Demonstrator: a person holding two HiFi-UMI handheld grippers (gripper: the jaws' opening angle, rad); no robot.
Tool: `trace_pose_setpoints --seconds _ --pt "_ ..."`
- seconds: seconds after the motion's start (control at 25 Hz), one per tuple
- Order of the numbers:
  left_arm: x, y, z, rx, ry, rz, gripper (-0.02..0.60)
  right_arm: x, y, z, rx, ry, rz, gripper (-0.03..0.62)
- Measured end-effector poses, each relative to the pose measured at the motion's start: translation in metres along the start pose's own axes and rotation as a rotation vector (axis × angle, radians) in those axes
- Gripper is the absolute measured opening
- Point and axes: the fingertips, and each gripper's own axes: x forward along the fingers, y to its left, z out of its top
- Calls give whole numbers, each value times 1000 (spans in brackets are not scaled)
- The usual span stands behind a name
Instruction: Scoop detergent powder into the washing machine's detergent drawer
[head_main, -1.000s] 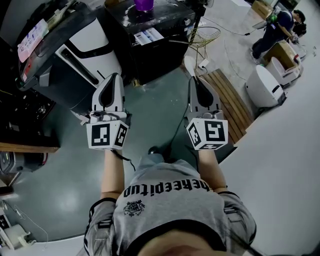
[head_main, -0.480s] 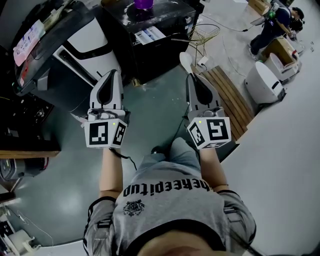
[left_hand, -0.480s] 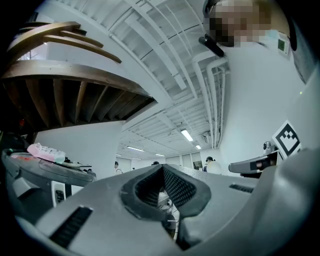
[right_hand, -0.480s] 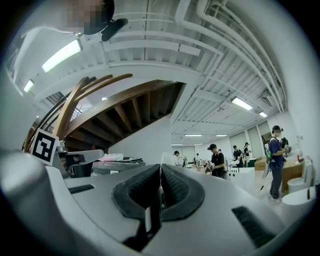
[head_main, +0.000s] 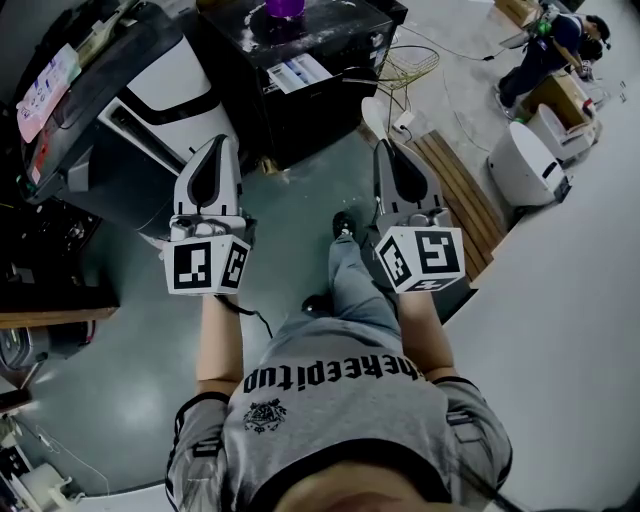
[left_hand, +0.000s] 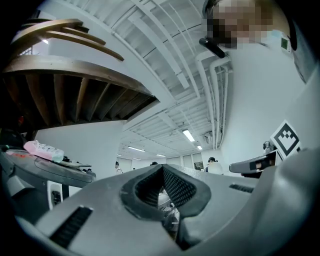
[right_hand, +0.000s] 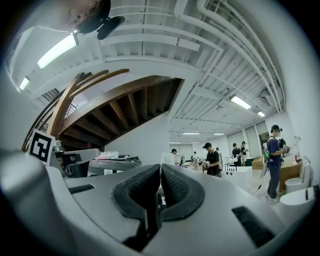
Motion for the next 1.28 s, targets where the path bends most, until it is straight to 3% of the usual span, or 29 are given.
trace_pose_setpoints --seconds 0.4,0.96,1.28 --pt "84 34 -19 25 -3 4 3 93 -39 -10 38 1 -2 6" --pt "233 76 -43 48 -18 44 3 240 -109 -8 115 3 84 6" --pt "282 83 -61 54 -17 59 3 291 -137 -16 178 12 151 6"
